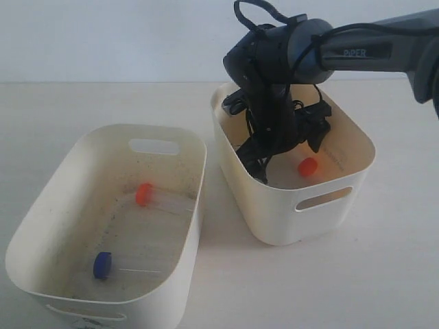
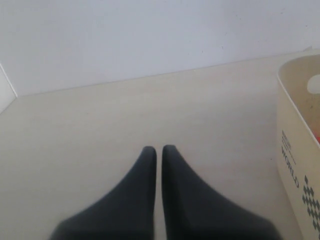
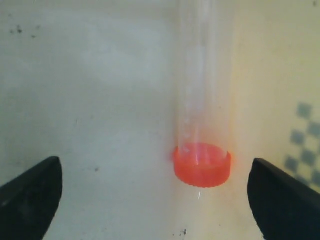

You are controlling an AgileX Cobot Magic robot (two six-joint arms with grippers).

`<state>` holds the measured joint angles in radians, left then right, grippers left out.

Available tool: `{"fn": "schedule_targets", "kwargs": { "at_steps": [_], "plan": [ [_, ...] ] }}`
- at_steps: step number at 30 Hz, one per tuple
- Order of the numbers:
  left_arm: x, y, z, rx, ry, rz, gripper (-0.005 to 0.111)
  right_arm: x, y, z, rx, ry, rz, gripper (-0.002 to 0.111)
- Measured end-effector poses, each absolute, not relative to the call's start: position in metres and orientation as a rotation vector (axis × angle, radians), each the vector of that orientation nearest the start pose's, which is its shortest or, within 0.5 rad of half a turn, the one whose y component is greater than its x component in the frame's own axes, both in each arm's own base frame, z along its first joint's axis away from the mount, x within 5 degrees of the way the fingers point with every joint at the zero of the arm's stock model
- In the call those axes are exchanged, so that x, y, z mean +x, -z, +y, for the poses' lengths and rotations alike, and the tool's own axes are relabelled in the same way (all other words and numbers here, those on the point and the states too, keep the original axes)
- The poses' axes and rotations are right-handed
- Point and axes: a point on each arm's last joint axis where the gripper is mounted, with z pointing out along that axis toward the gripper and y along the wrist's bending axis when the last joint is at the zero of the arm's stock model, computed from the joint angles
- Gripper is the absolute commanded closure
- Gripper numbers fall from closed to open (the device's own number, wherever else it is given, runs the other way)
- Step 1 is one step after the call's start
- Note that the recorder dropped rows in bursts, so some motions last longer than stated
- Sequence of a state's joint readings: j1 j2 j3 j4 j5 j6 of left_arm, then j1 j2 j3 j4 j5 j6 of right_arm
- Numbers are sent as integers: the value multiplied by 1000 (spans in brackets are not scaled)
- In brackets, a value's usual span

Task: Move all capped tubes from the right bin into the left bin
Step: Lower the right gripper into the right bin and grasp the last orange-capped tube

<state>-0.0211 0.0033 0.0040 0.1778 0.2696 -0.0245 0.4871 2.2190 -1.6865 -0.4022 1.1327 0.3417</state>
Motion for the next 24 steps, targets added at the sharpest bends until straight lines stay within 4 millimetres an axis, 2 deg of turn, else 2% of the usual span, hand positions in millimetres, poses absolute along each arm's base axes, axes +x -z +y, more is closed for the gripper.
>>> {"fn": "schedule_targets", "kwargs": {
  "at_steps": [4,8,10,12,15,17,18,24],
  "plan": [
    [55,-188,3,113,-133,1754,102,404,-135,177,-492,534,2944,15],
    [55,-188,3,113,-133,1754,102,406,-131,177,-497,545,2948,20],
    [55,-188,3,113,-133,1754,102,406,-130,178,-495,546,2952,34],
    [55,-188,3,113,-133,1754,102,407,-127,178,-495,545,2957,56],
    [55,-188,3,113,-133,1754,102,409,-124,173,-526,646,2938,87],
    [55,-188,3,113,-133,1754,102,410,-121,168,-527,698,2935,102],
    [55,-188,3,113,-133,1754,102,410,-121,169,-524,697,2935,108],
    [55,-188,3,113,-133,1754,102,409,-122,169,-514,714,2933,108]
  ]
}}
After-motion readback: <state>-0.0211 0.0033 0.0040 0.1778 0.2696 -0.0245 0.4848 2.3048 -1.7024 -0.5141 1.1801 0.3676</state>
